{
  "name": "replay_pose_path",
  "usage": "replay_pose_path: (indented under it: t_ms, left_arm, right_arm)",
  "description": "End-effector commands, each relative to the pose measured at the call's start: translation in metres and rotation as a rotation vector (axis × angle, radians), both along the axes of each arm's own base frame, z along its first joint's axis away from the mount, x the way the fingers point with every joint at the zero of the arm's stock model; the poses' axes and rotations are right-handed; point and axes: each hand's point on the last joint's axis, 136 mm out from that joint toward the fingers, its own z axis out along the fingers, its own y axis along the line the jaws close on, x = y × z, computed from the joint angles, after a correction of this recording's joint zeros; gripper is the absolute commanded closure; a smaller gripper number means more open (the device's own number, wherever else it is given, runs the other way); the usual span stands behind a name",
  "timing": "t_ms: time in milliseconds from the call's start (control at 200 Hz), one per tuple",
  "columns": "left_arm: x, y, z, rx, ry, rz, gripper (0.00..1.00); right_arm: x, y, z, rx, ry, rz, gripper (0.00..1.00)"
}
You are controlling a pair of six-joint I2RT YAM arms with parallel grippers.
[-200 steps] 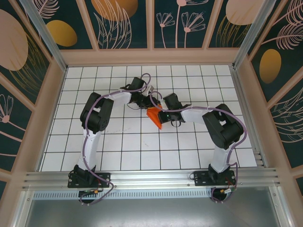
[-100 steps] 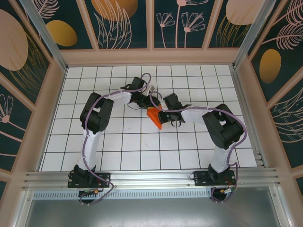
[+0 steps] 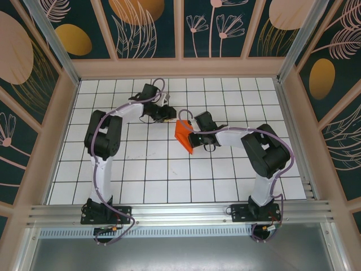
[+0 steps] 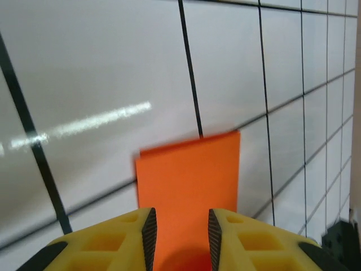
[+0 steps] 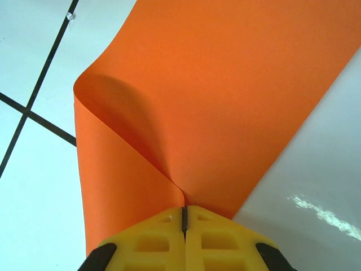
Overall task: Fold a paper plane with a square sheet of paper (fold left side to right side)
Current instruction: Third fold the triangle at the center of the table.
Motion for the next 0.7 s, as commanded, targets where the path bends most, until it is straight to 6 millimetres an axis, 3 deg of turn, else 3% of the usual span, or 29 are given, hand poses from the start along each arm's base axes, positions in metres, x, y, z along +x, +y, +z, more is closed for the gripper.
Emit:
replay_pose_path:
  t_ms: [0,245,470,691]
  left_arm:
    - [-0.031,-0.012,0.020,-0.068,-0.002,-0.040,0.69]
    - [-0.075,-0.038,0.009,-0.080,0.040,-0.076,0.69]
    - [-0.084,-0.056,-0.007,-0.092,0.075,-0.093,0.71]
    - [-0.086,-0.055,-0.019,-0.060,0.090,-0.083,0.72]
  right_arm:
    - [-0.021,-0.017,-0.033,-0.080,0.107,0.007,1.00]
    - [-0.022,-0.017,-0.035,-0.081,0.111,0.004,1.00]
    - [-0.022,-0.016,-0.035,-0.081,0.109,0.006,1.00]
    - [-0.023,-0.016,-0.035,-0.079,0.109,0.007,1.00]
